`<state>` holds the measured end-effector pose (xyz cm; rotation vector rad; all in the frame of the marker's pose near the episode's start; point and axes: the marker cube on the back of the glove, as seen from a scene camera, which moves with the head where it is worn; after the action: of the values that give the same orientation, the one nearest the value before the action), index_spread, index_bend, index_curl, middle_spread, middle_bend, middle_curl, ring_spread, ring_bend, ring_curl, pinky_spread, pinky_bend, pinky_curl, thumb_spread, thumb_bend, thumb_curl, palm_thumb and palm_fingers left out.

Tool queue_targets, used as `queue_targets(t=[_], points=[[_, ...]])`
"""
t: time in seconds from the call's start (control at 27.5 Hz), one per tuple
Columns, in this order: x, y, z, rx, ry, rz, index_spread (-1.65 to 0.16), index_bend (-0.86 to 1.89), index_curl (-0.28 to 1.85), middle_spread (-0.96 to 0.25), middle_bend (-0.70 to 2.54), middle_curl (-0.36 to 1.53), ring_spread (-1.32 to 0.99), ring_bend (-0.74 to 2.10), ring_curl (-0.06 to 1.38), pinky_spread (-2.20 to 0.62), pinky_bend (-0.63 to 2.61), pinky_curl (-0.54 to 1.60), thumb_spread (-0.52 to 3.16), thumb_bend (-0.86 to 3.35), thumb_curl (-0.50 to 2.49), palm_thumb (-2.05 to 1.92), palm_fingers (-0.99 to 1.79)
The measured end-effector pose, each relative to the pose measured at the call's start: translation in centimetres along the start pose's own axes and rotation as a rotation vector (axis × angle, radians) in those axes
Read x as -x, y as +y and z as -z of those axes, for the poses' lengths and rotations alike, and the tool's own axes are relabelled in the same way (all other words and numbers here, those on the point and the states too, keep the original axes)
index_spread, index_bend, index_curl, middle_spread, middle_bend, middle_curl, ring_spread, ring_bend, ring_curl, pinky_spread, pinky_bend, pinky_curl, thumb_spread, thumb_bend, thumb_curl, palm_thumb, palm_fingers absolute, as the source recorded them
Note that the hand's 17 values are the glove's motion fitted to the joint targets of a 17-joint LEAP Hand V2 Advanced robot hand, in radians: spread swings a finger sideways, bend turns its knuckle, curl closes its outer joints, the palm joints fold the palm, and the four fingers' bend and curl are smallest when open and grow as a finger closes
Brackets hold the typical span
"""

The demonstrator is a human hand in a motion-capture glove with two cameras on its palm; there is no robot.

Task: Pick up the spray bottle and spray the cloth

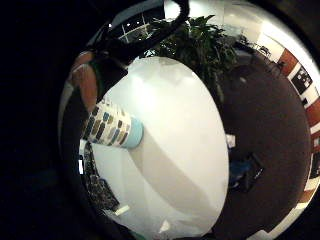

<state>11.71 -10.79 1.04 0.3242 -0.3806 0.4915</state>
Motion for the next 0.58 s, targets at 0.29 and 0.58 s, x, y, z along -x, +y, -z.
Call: queue_targets(t=[0.29, 0.58], points=[[-1.7, -1.5, -2.4, -0.013, -0.377, -0.051, -0.30, 0.16, 0.25, -0.05, 0.25, 0.34, -0.06, 0.37, 0.31, 0.20, 0.25, 0.32, 1.15, 0.09, 0.31, 0.75, 0.76], [-6.3, -1.1, -1.3, -0.268, -0.471, -0.009, -0.32, 0.19, 0.30, -0.13, 0.25, 0.36, -0.14, 0.35, 0.31, 0.14, 0.21, 0.31, 1.07, 0.10, 0.38, 0.88, 1.03]])
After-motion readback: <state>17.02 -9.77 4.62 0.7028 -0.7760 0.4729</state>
